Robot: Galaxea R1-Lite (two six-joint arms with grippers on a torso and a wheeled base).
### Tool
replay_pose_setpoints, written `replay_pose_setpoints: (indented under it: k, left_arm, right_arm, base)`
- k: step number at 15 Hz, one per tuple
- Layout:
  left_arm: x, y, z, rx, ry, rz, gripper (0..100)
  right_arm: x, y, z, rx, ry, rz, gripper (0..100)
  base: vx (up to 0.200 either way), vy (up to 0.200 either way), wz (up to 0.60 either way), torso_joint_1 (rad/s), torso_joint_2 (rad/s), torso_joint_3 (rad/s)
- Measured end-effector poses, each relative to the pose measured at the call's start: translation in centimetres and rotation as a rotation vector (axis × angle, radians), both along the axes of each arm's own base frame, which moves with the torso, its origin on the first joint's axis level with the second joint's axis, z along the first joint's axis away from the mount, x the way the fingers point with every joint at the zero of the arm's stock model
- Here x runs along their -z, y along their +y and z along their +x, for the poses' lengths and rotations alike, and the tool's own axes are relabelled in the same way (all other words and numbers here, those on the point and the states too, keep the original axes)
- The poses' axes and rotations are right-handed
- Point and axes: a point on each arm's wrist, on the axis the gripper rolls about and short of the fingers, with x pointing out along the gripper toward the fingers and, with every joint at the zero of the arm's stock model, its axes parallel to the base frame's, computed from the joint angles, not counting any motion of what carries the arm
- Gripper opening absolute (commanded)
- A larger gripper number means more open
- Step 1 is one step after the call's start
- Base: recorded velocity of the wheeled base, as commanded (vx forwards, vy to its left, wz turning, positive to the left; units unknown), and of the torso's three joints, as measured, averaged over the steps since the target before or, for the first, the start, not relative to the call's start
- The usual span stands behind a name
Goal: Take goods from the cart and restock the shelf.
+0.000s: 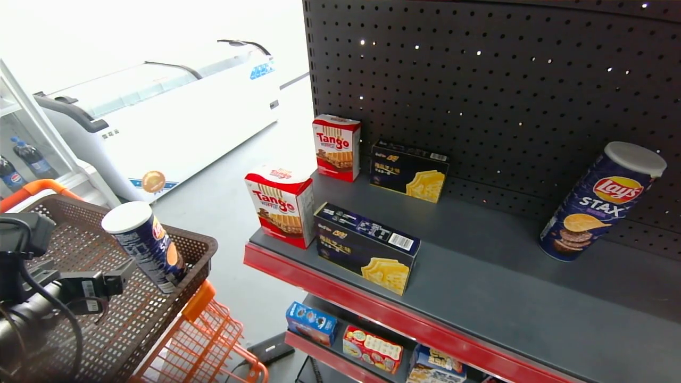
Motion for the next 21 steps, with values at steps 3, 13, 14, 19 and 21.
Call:
replay_pose_setpoints:
  k: [3, 13, 14, 19, 21]
  left_arm:
    - [1.4, 0.4, 2.6, -0.005, -0.063, 0.010, 100]
    - [6.0, 1.4, 9.1, -0.010, -0.103, 0.025, 100]
    - [6.1, 1.7, 9.5, -0.018, -0.105, 0.026, 100]
    - [6.5, 2.8, 11.1, -0.050, -0.122, 0.030, 100]
    - [6.5, 3.1, 12.0, -0.058, -0.153, 0.031, 100]
  right_arm:
    - [0.0, 0.0, 0.0, 0.000, 0.000, 0.000, 100]
    - [0.0, 0.0, 0.0, 0.000, 0.000, 0.000, 100]
    - [0.0, 0.0, 0.0, 0.000, 0.000, 0.000, 100]
    - [0.0, 0.0, 0.0, 0.001, 0.000, 0.000, 100]
    - [0.0, 0.0, 0.0, 0.000, 0.000, 0.000, 100]
  base:
    - [0.000, 0.000, 0.00, 0.000, 0.00, 0.000]
    - [0.000, 0.000, 0.00, 0.000, 0.00, 0.000]
    - [0.000, 0.000, 0.00, 0.000, 0.00, 0.000]
    - [0.000, 0.000, 0.00, 0.000, 0.00, 0.000]
    - [0.000, 0.000, 0.00, 0.000, 0.00, 0.000]
